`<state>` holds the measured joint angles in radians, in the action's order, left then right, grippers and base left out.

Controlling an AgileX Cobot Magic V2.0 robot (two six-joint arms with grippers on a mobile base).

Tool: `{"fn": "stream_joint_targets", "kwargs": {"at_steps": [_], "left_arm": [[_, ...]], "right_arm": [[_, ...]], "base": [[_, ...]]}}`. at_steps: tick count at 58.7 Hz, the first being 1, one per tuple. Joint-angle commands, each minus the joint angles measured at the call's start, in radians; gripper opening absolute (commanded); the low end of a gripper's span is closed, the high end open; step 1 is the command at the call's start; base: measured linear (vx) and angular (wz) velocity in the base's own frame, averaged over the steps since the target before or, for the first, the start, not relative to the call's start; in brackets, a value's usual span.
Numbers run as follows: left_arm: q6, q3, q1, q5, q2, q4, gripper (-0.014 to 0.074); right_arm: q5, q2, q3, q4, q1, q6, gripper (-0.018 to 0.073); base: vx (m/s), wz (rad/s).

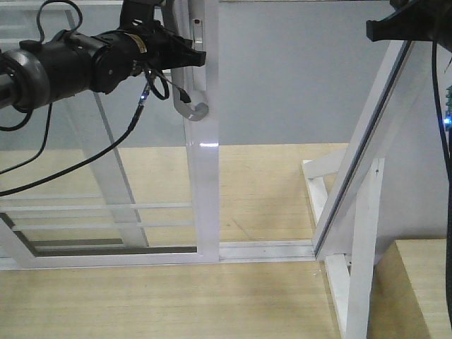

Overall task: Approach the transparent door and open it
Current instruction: 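Slide the door further open with the left gripper holding the handle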

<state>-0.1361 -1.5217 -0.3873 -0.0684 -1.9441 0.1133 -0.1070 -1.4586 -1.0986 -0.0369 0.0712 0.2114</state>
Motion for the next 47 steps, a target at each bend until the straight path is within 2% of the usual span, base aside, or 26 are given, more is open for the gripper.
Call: {"fn": "stream_joint_targets", "kwargs": {"at_steps": [1, 11, 25, 36, 47], "left_arm": [[0.001, -0.031, 0.04, 0.068, 0.098, 0.003, 0.0129], [0.001, 0.022, 0.079, 0.061, 0.144, 0.04, 0.0129], [0.0, 0.188, 0.14, 0.163, 0.251, 0.039, 0.0129], [0.001, 0.256, 0.186, 0.171, 0.312, 0.04, 0.0129], [0.065, 0.296, 0.203, 0.185, 0.355, 0.049, 0.0129]], "right_arm": [[-0.089, 0.042, -0.03, -0.002, -0.004, 0.006, 0.0243], [-0.088, 0.042, -0.03, -0.001, -0.004, 0.001, 0.0243], [-0.088, 0.042, -0.03, -0.002, -0.004, -0.037, 0.0243], [-0.086, 0.042, -0.03, -0.002, -0.004, -0.041, 0.0243], [-0.079, 0.042, -0.03, -0.002, -0.004, -0.041, 0.0243]], "base": [[0.0, 0.0], [0.0, 0.0], [0.0, 0.0], [0.0, 0.0], [0.0, 0.0]]}}
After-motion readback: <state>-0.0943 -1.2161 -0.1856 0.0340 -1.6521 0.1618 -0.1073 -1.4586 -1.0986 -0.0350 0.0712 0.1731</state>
